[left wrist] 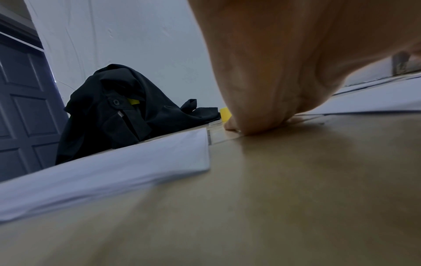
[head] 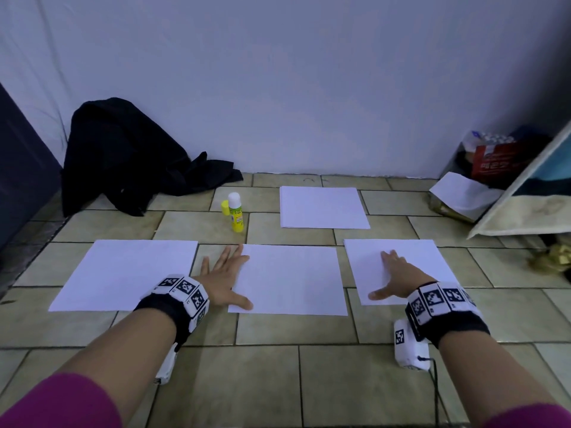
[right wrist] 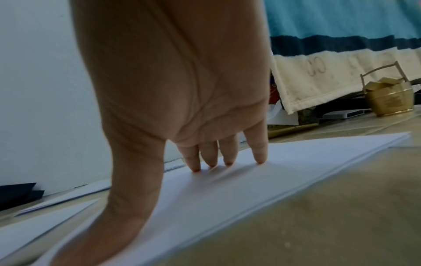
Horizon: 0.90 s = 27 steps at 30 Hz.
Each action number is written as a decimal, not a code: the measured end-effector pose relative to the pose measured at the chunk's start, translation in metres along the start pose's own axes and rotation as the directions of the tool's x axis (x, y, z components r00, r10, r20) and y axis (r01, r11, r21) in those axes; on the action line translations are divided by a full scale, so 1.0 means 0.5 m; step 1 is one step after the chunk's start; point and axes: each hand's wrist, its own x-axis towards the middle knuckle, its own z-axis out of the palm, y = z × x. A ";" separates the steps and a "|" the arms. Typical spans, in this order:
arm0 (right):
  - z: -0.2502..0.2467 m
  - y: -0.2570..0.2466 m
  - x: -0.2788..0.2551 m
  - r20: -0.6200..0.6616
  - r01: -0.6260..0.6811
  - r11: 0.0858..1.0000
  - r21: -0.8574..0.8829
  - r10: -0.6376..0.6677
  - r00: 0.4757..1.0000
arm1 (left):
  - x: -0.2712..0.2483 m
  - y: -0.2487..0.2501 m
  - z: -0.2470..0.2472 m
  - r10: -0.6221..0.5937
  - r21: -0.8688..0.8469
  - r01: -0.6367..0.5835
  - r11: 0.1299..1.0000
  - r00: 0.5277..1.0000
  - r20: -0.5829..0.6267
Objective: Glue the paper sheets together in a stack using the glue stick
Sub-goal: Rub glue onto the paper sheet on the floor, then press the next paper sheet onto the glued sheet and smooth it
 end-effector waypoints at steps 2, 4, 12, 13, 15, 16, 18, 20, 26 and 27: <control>-0.001 0.000 -0.004 0.001 0.006 1.000 -0.005 -0.006 1.000 | 0.000 0.001 0.001 -0.004 0.005 0.004 1.000 1.000 -0.002; -0.004 -0.001 -0.007 -0.001 0.006 1.000 -0.012 -0.006 1.000 | 0.001 0.000 0.002 -0.004 0.007 0.004 1.000 1.000 -0.002; -0.025 0.004 -0.018 -0.020 0.003 1.000 -0.019 -0.003 1.000 | 0.003 -0.004 0.000 -0.008 0.007 0.008 1.000 1.000 0.014; -0.030 0.005 -0.019 -0.042 -0.011 1.000 0.001 0.011 0.999 | 0.004 -0.004 0.001 -0.005 0.005 0.005 1.000 1.000 0.014; -0.045 0.006 -0.023 -0.107 -0.048 0.997 0.053 0.053 0.993 | 0.005 -0.005 0.002 -0.001 0.004 0.001 1.000 1.000 0.007; -0.055 0.007 -0.028 -0.139 -0.066 0.994 0.087 0.078 0.987 | 0.006 -0.006 0.003 -0.001 0.004 0.001 1.000 1.000 0.002; -0.078 0.004 -0.043 -0.209 -0.094 0.981 0.172 0.130 0.969 | 0.008 -0.007 0.002 0.001 0.006 -0.001 1.000 1.000 0.006; -0.102 -0.011 -0.065 -0.314 -0.076 0.965 0.250 0.155 0.937 | 0.008 -0.007 0.001 0.000 0.011 0.000 1.000 1.000 0.016; -0.067 -0.162 -0.116 -0.319 0.085 0.960 0.268 0.005 0.948 | 0.007 0.002 0.007 -0.037 0.057 0.036 0.998 0.999 0.008; -0.046 -0.192 -0.114 -0.285 0.113 0.960 0.256 -0.037 0.958 | 0.008 0.005 0.009 -0.047 0.069 0.047 0.997 0.999 -0.002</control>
